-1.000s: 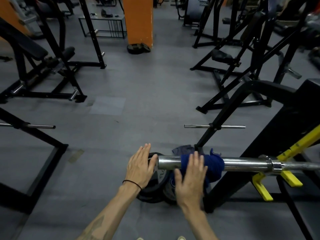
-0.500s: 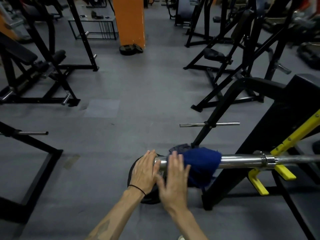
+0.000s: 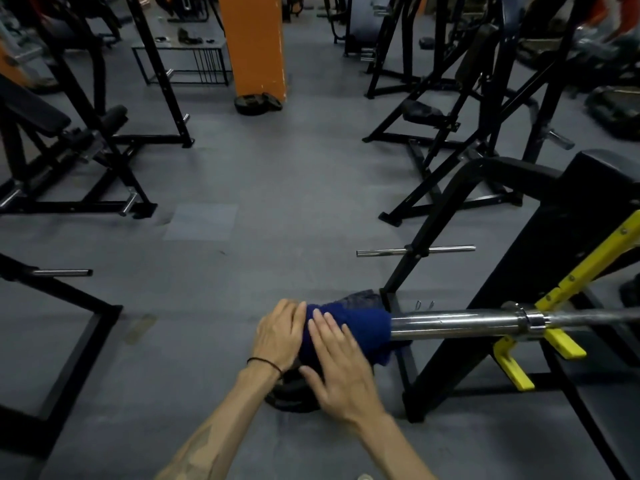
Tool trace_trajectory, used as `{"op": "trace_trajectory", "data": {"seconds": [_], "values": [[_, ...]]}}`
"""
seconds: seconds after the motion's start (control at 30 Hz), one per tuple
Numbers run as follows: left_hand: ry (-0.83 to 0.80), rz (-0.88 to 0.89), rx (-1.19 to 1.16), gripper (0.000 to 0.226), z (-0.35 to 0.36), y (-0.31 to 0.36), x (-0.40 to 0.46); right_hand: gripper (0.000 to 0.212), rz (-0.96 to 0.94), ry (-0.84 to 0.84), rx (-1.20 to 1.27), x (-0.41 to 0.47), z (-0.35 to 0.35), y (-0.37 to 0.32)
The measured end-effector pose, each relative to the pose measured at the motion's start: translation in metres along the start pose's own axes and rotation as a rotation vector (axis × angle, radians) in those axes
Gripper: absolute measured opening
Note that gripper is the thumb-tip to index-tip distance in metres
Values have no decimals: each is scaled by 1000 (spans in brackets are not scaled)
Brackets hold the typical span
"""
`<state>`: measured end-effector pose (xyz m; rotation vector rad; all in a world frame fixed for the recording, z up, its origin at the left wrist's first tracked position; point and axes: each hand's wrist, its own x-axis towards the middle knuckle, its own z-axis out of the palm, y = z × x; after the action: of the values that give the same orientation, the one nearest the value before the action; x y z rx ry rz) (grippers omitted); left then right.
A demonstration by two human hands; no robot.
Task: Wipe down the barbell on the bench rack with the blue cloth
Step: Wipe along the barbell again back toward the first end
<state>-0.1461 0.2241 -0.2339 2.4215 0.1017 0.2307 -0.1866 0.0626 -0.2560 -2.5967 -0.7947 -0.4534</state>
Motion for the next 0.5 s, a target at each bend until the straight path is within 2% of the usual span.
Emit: {"op": "trace_trajectory", "data": {"seconds": [0.03, 0.1, 0.17, 0.23, 0.3, 0.4, 0.43, 0.5], "values": [[9, 22, 28, 54, -2, -9, -4, 67, -22, -6, -43, -4, -6, 18], [-21, 41, 98, 70, -4, -22, -13, 65, 90, 60, -81, -16, -17, 47], [-34, 42, 149, 73, -4, -27, -20, 68, 292, 128, -10, -21, -19, 42], [-29, 75, 209, 71, -4, -28, -26, 73, 383, 146, 84, -9, -6, 9], [-11, 114, 239, 71, -4, -31, -29, 75, 253, 74, 113, -1, 3, -20], [-27, 123, 245, 66, -6, -35, -31, 69, 34, 6, 14, -3, 0, -2], [-19, 126, 247, 66, -6, -35, -32, 67, 28, 25, -21, -8, -3, 13], [-5, 122, 238, 70, -8, -33, -33, 65, 138, 98, -43, -20, -11, 38]]}}
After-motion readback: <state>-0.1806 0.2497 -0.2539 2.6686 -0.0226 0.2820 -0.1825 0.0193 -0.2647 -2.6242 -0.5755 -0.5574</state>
